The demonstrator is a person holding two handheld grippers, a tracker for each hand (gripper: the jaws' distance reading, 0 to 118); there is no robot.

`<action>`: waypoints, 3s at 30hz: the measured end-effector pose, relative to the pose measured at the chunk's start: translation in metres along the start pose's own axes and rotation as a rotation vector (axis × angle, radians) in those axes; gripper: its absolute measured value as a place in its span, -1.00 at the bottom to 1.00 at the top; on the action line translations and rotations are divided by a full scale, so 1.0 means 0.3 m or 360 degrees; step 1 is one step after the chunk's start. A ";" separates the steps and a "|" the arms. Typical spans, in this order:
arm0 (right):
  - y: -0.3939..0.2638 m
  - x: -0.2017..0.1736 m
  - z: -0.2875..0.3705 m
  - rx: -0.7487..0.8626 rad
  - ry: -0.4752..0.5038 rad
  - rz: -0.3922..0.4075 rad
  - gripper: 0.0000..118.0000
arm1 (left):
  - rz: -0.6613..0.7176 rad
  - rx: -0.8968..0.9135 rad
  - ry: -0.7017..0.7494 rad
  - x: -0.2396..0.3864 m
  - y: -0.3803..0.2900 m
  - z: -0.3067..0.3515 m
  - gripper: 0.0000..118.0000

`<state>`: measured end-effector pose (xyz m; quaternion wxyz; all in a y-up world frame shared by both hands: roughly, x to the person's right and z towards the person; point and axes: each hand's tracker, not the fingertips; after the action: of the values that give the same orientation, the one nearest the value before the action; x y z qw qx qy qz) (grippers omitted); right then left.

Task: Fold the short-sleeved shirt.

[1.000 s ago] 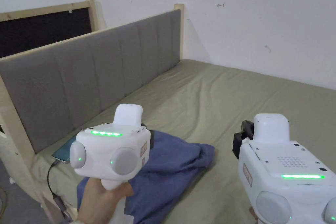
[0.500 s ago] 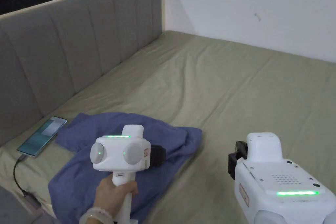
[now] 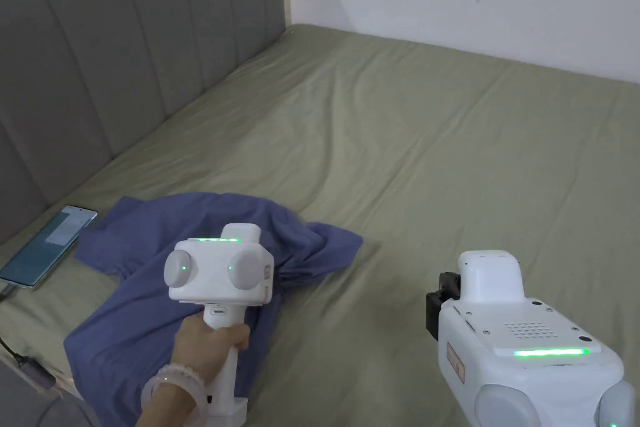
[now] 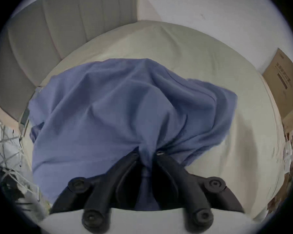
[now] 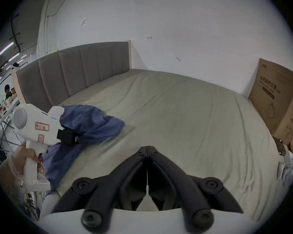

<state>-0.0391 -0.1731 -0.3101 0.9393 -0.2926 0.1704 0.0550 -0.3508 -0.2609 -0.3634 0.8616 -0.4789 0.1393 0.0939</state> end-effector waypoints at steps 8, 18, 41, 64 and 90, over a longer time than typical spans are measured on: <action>-0.007 0.064 0.054 0.0006 -0.0044 -0.0052 -1.00 | 0.0233 -0.0029 -0.0277 -0.034 0.064 0.078 -0.86; 0.009 0.257 0.220 0.0145 -0.0233 -0.0247 -1.00 | 0.0065 0.0266 -0.0716 0.339 0.324 0.365 -0.86; -0.253 0.914 0.789 0.0229 -0.1029 -0.0719 -1.00 | -0.0879 -0.0381 -0.1303 1.566 -0.479 0.386 -0.86; -0.183 0.719 0.550 0.0100 -0.0734 -0.0611 -1.00 | -0.0549 0.0016 -0.0857 0.889 -0.292 0.399 -1.00; -0.227 0.651 0.207 -0.0233 -0.0555 -0.0525 -1.00 | -0.0479 -0.0076 -0.0256 0.541 0.050 -0.093 0.09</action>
<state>0.1754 -0.1932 -0.2949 0.9271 -0.3696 -0.0488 -0.0373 -0.2062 -0.2722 -0.4428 0.8628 -0.5055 -0.0058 0.0050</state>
